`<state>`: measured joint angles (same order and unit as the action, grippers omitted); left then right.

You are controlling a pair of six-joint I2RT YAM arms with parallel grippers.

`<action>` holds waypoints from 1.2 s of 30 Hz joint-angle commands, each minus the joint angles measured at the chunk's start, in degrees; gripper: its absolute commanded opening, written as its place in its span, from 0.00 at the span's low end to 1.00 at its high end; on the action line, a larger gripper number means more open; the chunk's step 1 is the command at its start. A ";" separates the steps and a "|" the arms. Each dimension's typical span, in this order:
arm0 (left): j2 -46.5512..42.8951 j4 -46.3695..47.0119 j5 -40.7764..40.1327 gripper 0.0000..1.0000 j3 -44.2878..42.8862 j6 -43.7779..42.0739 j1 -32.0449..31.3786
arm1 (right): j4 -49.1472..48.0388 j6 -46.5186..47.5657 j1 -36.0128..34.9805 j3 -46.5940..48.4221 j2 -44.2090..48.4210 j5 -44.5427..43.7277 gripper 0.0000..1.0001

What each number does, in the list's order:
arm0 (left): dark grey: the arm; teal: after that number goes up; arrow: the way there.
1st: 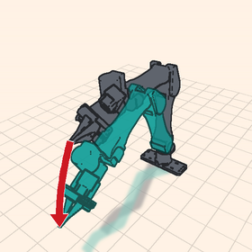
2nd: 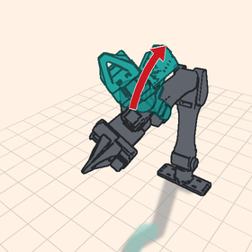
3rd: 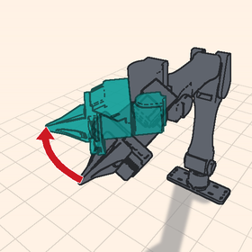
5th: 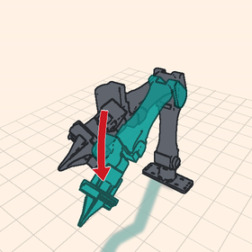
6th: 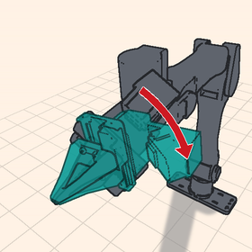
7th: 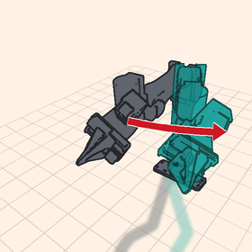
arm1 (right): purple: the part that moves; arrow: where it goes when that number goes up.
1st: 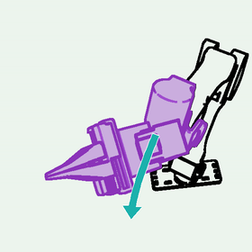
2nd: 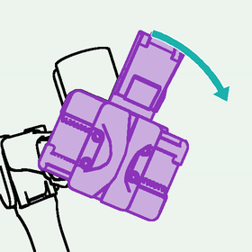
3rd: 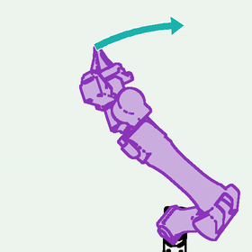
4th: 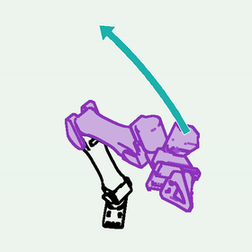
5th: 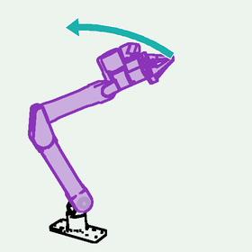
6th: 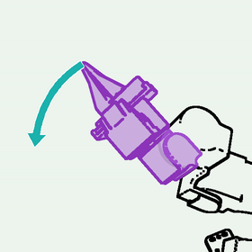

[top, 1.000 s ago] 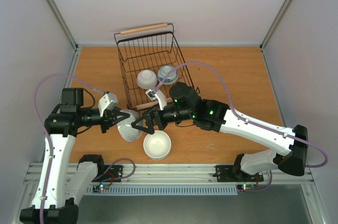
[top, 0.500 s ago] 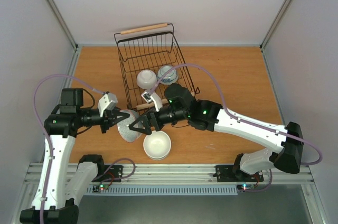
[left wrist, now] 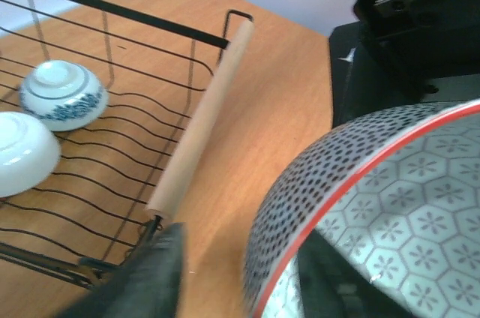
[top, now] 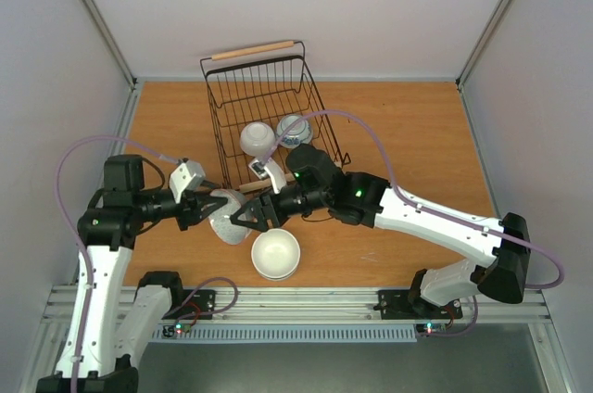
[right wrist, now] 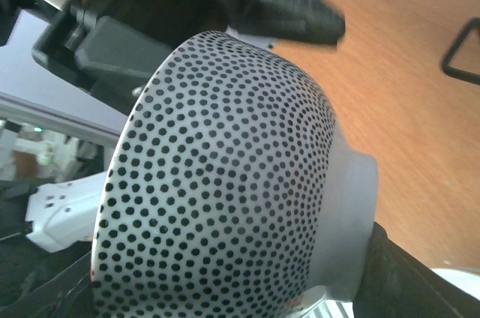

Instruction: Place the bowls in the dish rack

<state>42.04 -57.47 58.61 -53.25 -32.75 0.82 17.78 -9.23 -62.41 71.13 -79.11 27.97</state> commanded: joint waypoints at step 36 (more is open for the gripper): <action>-7.33 20.91 -18.79 0.99 6.75 17.37 0.24 | 35.60 46.31 20.31 82.19 -66.14 -55.10 0.01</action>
<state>34.85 -39.07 39.16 -46.87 -15.03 0.91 57.23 33.80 -42.65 150.74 -145.16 -21.65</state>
